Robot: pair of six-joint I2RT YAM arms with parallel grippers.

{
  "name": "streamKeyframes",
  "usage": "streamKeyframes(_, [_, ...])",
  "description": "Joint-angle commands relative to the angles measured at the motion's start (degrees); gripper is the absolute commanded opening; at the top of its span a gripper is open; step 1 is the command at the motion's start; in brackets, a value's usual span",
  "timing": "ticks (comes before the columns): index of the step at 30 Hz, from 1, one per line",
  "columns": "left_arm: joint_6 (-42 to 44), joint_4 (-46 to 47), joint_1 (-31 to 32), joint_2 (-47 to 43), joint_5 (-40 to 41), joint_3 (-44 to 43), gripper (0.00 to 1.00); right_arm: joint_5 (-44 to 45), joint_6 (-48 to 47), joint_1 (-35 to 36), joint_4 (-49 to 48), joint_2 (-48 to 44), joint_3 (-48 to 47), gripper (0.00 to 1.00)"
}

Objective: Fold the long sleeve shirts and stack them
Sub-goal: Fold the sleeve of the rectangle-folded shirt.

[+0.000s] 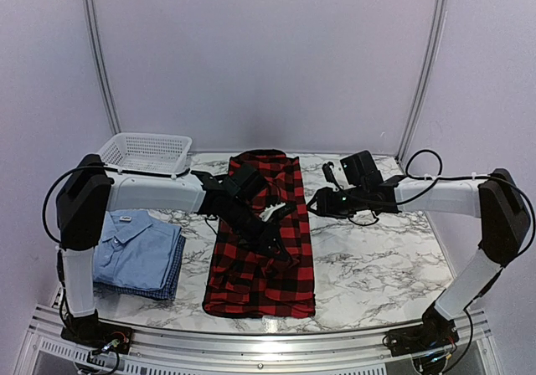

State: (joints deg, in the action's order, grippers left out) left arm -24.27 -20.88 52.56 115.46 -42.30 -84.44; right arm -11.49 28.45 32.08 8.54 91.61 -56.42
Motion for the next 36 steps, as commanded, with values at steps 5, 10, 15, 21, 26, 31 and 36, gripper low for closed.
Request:
streamKeyframes(5, [1.58, -0.30, 0.93, -1.05, -0.80, 0.10, 0.03, -0.03, -0.26, -0.43, -1.33, -0.21, -0.04, 0.45])
streamKeyframes(10, [1.78, -0.23, 1.57, -0.34, -1.02, 0.19, 0.03, -0.03, -0.24, -0.48, -1.32, -0.24, 0.17, 0.45])
streamKeyframes(15, [1.96, -0.20, 1.80, -0.15, -1.11, 0.79, 0.03, -0.33, -0.21, -0.43, -1.50, -0.04, 0.35, 0.45])
streamKeyframes(21, [1.79, 0.10, 2.11, 0.43, -0.57, 0.54, 0.12, -0.64, -0.06, -0.43, -1.77, 0.15, 0.52, 0.45])
streamKeyframes(26, [1.98, 0.23, 2.23, -0.49, 1.79, 0.73, 0.40, -0.64, -0.22, -0.44, -1.73, 0.28, 0.48, 0.45])
streamKeyframes(31, [0.75, 0.39, 1.21, -2.68, 7.50, 1.09, 0.54, -0.76, -0.37, -0.43, -2.30, 1.09, -0.70, 0.45])
streamKeyframes(36, [-2.94, 2.87, -2.88, -4.47, 12.13, 2.61, 0.53, -2.05, -0.71, -0.43, -4.88, 4.16, -4.29, 0.44])
